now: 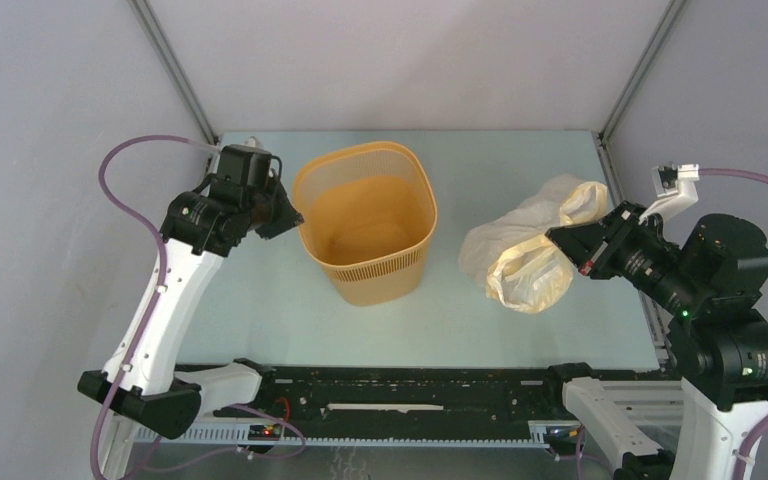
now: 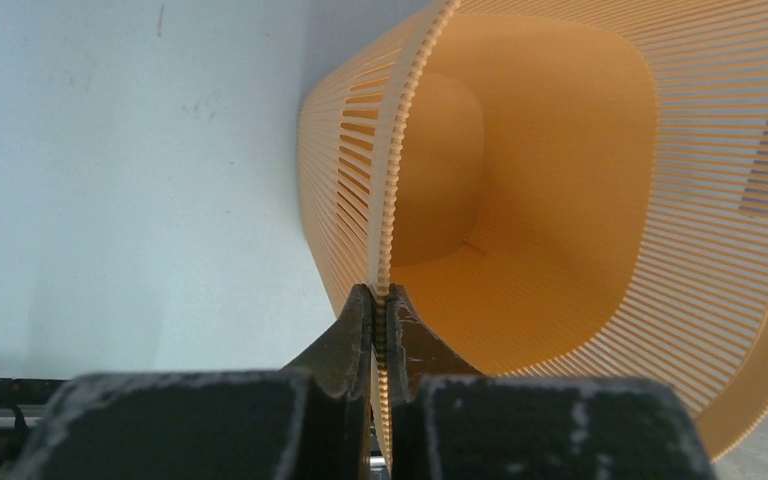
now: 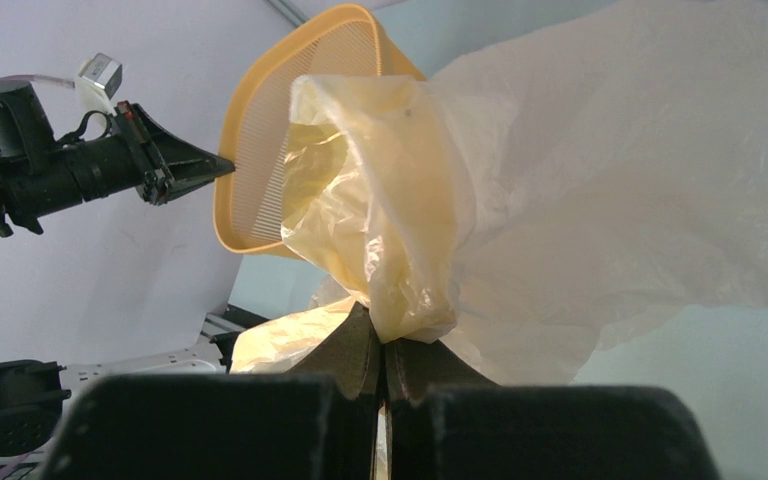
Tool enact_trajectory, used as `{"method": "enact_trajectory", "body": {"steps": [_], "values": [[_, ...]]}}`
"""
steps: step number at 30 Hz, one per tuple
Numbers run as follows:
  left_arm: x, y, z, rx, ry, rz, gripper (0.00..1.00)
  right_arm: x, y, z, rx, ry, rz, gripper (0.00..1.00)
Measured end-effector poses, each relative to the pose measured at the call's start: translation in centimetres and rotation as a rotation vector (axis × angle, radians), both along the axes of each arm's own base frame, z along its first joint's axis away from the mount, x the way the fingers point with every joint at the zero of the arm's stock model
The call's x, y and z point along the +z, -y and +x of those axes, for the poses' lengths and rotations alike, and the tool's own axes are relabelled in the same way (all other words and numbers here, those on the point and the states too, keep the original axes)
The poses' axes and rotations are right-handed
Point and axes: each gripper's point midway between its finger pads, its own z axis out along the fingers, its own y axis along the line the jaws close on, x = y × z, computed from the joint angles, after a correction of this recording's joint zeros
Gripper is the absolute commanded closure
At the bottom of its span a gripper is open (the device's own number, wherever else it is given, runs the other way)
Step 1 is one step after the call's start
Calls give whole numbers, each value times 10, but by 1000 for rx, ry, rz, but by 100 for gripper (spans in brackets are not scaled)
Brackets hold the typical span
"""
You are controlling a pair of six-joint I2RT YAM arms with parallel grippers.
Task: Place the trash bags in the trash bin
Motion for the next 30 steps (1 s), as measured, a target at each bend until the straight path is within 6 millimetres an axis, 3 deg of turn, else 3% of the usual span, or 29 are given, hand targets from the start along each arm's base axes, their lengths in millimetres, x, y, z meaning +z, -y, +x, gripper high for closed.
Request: {"method": "enact_trajectory", "body": {"steps": [3, 11, 18, 21, 25, 30], "values": [[1, 5, 0, -26, 4, -15, 63, 15, 2, -11, -11, 36, 2, 100], [14, 24, 2, -110, 42, -87, 38, 82, -14, -36, 62, 169, 160, 100], [46, 23, 1, -140, 134, -91, 27, 167, -44, -36, 248, 279, 474, 100], [58, 13, -5, -115, 185, -78, 16, 198, -51, -30, 330, 299, 608, 100], [77, -10, -19, -37, 270, -66, 12, 239, -64, -26, 471, 310, 779, 100], [91, -29, -41, 28, 353, -89, 10, 292, -110, -43, 776, 272, 980, 100]]}}
